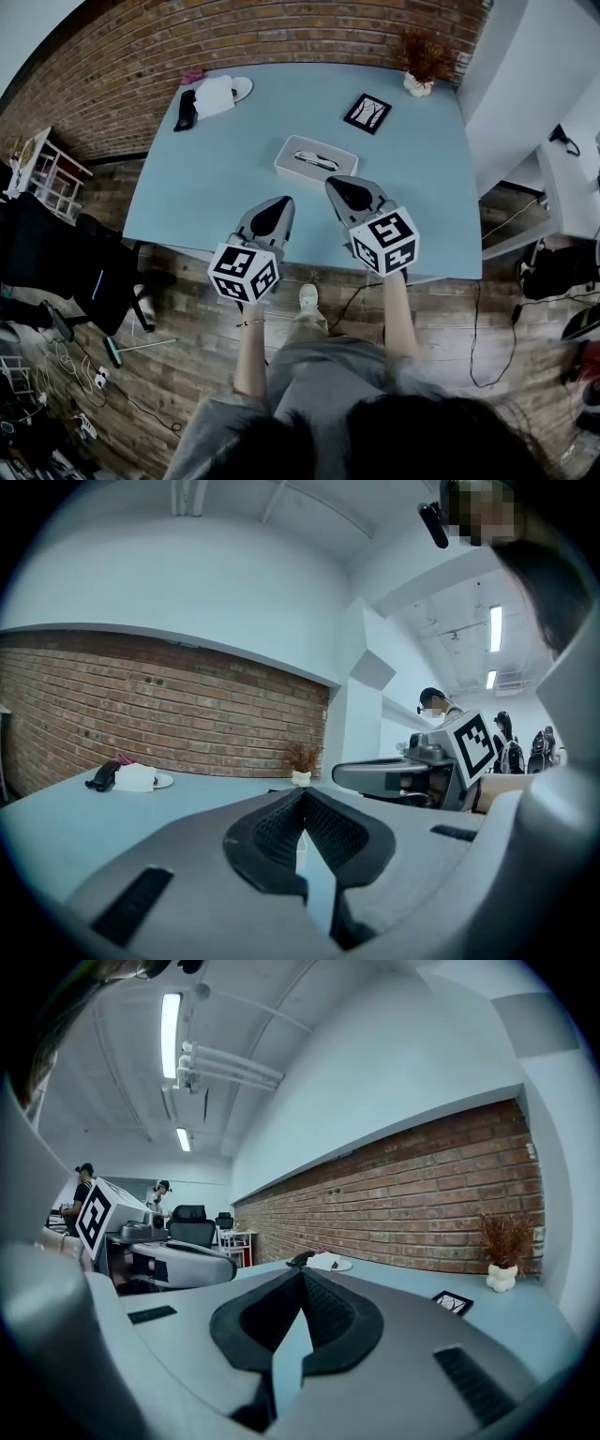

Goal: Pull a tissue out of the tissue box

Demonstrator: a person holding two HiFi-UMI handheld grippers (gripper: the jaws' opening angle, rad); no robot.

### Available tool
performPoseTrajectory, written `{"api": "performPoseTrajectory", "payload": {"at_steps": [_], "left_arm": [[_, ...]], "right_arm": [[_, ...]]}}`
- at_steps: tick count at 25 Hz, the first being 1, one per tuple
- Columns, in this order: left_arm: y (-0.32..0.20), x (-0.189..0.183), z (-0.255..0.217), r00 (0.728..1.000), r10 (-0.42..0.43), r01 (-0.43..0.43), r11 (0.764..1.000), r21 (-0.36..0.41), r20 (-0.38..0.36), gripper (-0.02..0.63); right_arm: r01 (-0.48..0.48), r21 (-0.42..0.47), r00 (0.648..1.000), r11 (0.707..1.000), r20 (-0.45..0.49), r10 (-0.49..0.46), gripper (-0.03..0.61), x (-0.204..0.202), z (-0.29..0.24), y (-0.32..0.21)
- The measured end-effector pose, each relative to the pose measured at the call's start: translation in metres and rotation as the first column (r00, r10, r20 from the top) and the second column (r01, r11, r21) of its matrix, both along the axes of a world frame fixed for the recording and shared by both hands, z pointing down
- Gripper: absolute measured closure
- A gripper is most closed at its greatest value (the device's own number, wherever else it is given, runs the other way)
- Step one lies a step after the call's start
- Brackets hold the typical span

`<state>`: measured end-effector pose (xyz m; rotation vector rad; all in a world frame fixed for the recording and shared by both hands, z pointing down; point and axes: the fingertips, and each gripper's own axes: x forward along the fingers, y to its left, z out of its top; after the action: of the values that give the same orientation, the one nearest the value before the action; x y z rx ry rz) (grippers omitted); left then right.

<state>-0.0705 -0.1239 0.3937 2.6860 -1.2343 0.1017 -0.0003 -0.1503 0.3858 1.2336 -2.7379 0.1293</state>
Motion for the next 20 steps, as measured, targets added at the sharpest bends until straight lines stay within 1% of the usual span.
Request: {"api": "performPoseTrajectory", "payload": {"at_steps": [14, 20], "left_arm": [[-0.049, -0.016, 0.013, 0.999, 0.041, -0.042, 0.998, -0.045, -0.020, 0.611], [-0.074, -0.021, 0.024, 0.997, 0.075, -0.076, 0.995, -0.066, -0.018, 0.611]], "right_arm": [[-0.041, -0.064, 0.997, 0.997, -0.065, 0.037, 0.580, -0.013, 0.017, -0.048], [-0.070, -0.094, 0.991, 0.993, -0.124, 0.058, 0.580, -0.017, 0.031, -0.073]]}}
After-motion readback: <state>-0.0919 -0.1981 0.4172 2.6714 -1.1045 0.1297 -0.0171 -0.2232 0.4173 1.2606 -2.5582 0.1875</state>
